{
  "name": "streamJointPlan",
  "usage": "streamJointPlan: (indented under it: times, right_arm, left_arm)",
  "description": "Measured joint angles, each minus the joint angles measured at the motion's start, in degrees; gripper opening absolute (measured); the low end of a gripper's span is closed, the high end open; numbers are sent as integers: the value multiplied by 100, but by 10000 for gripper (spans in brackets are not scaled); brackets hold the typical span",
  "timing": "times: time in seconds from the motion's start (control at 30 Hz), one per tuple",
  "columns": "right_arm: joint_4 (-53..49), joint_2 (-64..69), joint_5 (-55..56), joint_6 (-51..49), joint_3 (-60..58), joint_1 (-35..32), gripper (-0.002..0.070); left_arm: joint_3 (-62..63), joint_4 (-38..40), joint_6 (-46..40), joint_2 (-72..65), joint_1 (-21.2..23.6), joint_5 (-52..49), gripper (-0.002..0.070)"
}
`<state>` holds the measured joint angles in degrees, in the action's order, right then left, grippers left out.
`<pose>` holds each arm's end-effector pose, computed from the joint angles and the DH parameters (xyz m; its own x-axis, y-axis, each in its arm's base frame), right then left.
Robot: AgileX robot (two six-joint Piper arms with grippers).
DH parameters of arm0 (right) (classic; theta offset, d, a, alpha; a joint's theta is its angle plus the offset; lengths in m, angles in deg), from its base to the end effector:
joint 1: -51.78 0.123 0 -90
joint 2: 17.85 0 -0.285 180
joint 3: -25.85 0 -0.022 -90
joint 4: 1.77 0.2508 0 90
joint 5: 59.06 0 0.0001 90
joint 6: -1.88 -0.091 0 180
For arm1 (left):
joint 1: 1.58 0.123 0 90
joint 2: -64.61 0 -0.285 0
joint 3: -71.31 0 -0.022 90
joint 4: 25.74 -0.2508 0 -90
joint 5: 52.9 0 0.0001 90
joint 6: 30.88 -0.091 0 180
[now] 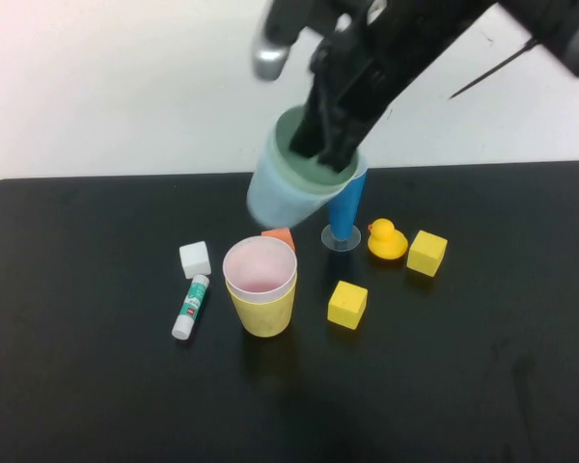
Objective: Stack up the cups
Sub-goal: Place the blue cup on the pink cup
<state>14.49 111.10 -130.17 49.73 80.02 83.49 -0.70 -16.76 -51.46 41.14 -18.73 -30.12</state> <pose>0.3833 0.2652 0.3596 -0.0861 -0.8183 -0.5682 -0.9403 0.2553 -0.2252 0.0754 -0.0175 0.2610 0.3246 0.1222 -0.9379 0.1740 0.9670 0.1862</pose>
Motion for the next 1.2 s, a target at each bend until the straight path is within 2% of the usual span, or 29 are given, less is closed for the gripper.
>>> streamJointPlan:
  times: [0.2,0.6,0.7,0.83,0.93,1.07,1.2]
  right_arm:
    - [-209,422,-23,0,0,305,49]
    - [-230,847,-23,-15,0,328,56]
    - [-230,892,-13,-145,0,328,99]
    - [-230,925,112,-535,0,328,192]
    - [-230,925,149,-692,0,328,217]
    - [-334,728,54,-752,-11,328,218]
    - [-989,-62,4,-719,-141,300,163]
  left_arm:
    - [0,0,0,0,0,0,1]
    - [0,0,-17,0,0,0,1]
    - [0,0,-17,0,0,23,1]
    - [0,0,-17,0,0,83,1]
    - [0,0,-26,0,0,122,1]
    - [0,0,-26,0,0,144,1]
    - [0,0,129,0,0,157,1]
